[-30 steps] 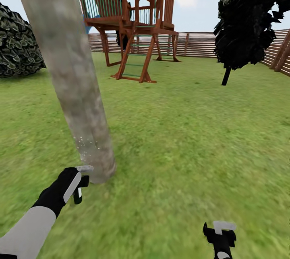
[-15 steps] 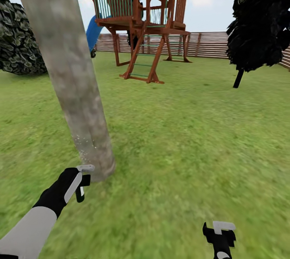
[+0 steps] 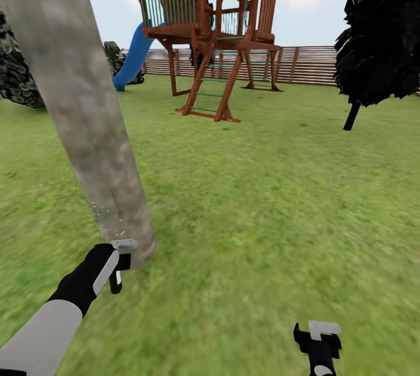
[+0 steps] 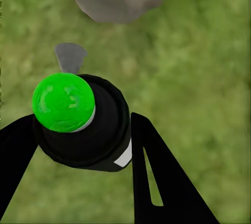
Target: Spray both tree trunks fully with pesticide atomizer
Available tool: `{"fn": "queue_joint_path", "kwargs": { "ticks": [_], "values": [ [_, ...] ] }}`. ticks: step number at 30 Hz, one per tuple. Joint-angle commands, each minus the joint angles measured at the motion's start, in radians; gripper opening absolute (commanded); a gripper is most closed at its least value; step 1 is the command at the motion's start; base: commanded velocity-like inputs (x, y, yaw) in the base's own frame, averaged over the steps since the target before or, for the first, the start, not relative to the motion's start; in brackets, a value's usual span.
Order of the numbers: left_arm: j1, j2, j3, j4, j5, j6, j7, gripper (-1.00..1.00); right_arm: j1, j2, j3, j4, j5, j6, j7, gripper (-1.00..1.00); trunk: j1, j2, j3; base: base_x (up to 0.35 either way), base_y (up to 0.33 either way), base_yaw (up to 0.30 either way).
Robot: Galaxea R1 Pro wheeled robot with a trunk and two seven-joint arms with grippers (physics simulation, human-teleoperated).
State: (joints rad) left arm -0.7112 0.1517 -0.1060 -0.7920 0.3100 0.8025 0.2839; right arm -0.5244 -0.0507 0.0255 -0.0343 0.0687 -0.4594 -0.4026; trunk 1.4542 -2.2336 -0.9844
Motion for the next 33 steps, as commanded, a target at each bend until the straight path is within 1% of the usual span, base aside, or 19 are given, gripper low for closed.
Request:
{"fn": "queue_joint_path", "kwargs": {
  "ticks": [1, 2, 11, 22, 33],
  "values": [
    [-0.001, 0.008, -0.003, 0.0, 0.007, 0.003, 0.01, -1.0, -0.001, 0.0, 0.002, 0.001, 0.007, 0.001, -0.007, 1.0, 0.0, 0.0, -0.001, 0.147, -0.268, 0.267],
    [-0.001, 0.006, -0.004, 0.0, 0.002, 0.001, 0.017, -1.0, -0.001, 0.0, 0.002, 0.001, 0.008, 0.001, -0.007, 1.0, 0.0, 0.0, -0.001, 0.2, -0.229, 0.277],
    [-0.001, 0.005, -0.004, 0.001, -0.003, 0.001, 0.018, -1.0, 0.0, 0.002, 0.002, 0.001, 0.008, 0.001, -0.007, 1.0, 0.0, 0.0, -0.001, 0.21, -0.212, 0.278],
    [-0.001, 0.004, -0.004, 0.002, -0.003, 0.0, 0.033, -1.0, 0.0, 0.002, 0.002, 0.001, 0.008, 0.001, -0.007, 1.0, 0.0, 0.0, -0.001, 0.031, -0.272, 0.278],
    [-0.001, 0.005, -0.004, 0.002, -0.003, -0.002, 0.034, -1.0, -0.001, 0.002, 0.002, 0.0, 0.006, 0.001, -0.007, 1.0, 0.0, 0.0, -0.001, 0.116, -0.275, 0.021]
  ]
}}
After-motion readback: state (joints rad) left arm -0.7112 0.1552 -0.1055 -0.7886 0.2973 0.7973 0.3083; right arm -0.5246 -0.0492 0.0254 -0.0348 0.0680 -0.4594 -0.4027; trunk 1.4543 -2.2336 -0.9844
